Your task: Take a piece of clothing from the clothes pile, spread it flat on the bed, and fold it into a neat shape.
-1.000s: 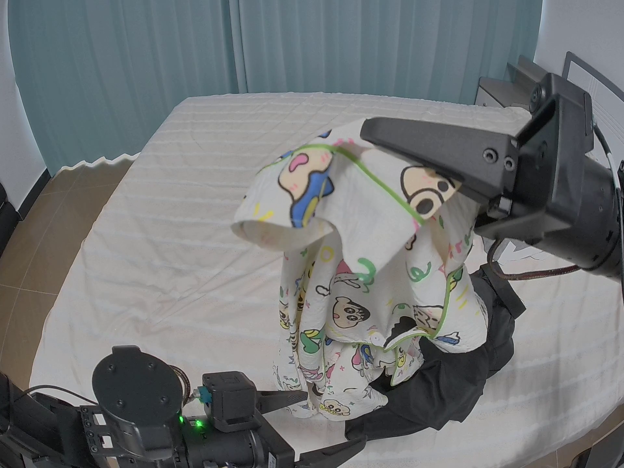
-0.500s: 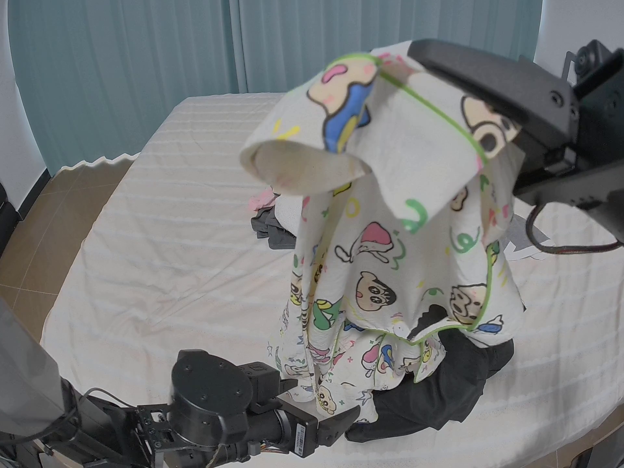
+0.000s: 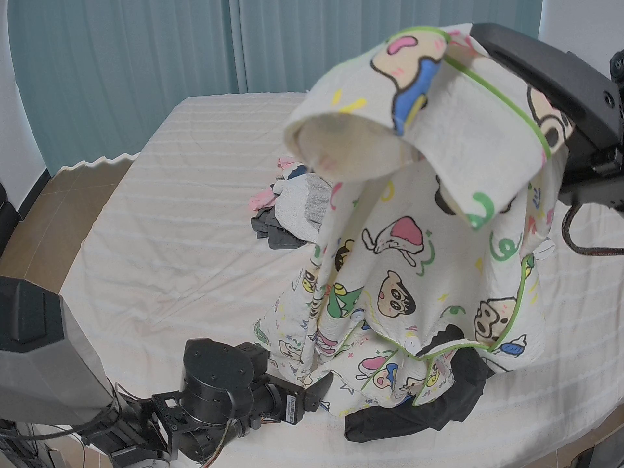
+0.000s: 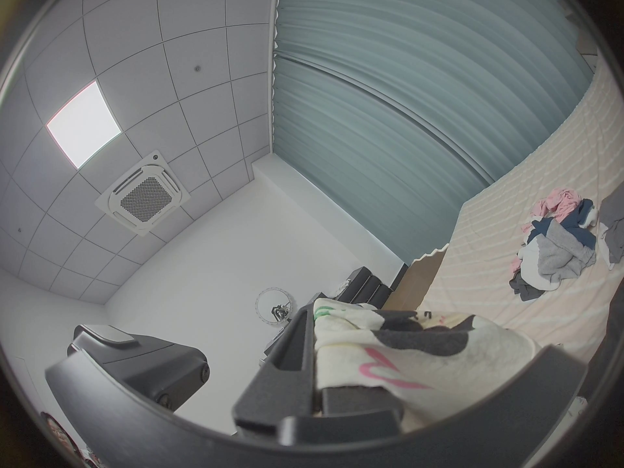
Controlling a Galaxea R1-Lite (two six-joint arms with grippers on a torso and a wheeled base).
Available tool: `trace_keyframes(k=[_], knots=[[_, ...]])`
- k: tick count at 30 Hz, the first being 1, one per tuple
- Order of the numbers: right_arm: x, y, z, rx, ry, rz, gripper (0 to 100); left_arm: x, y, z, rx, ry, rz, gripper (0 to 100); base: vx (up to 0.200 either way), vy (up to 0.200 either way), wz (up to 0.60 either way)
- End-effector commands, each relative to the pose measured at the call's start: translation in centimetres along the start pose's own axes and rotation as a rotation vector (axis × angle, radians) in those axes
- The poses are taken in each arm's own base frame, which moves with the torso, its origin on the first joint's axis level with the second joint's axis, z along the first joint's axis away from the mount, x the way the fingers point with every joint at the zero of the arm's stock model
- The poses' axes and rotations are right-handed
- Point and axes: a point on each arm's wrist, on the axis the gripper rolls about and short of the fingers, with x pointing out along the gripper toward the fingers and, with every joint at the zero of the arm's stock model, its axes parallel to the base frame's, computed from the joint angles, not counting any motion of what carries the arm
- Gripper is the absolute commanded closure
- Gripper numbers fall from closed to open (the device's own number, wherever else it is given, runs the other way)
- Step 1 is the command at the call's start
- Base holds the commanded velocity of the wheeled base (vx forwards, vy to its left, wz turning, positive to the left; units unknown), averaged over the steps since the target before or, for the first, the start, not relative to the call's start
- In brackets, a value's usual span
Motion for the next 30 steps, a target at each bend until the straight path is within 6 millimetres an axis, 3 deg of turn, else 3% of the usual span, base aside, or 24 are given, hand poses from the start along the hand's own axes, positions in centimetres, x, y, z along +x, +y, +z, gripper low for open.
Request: trace_keyframes(k=[1, 8, 17, 26, 30], knots=[[-0.4, -0.2, 0.1, 0.000, -0.006, -0.011, 100, -0.1, 0.7, -0.8, 0.037, 0.017, 0.033, 0, 0.000, 0.000, 0.00], [-0.5, -0.9, 0.6, -0.010, -0.027, -0.045, 100, -2.5, 2.0, -2.4, 0.159, 0.018, 0.041, 0, 0.000, 0.000, 0.00], [-0.4, -1.3, 0.6, 0.016, -0.024, -0.055, 100, -1.7, 2.2, -1.7, 0.150, -0.135, 0.059, 0, 0.000, 0.000, 0.00], [-0.5, -1.6, 0.6, 0.025, -0.029, -0.070, 100, -3.0, 1.2, -2.6, 0.166, -0.095, -0.073, 0, 0.000, 0.000, 0.00], [-0.5, -1.8, 0.7, 0.025, -0.030, -0.077, 100, -2.2, 0.9, -2.1, 0.136, -0.116, -0.086, 0, 0.000, 0.000, 0.00]])
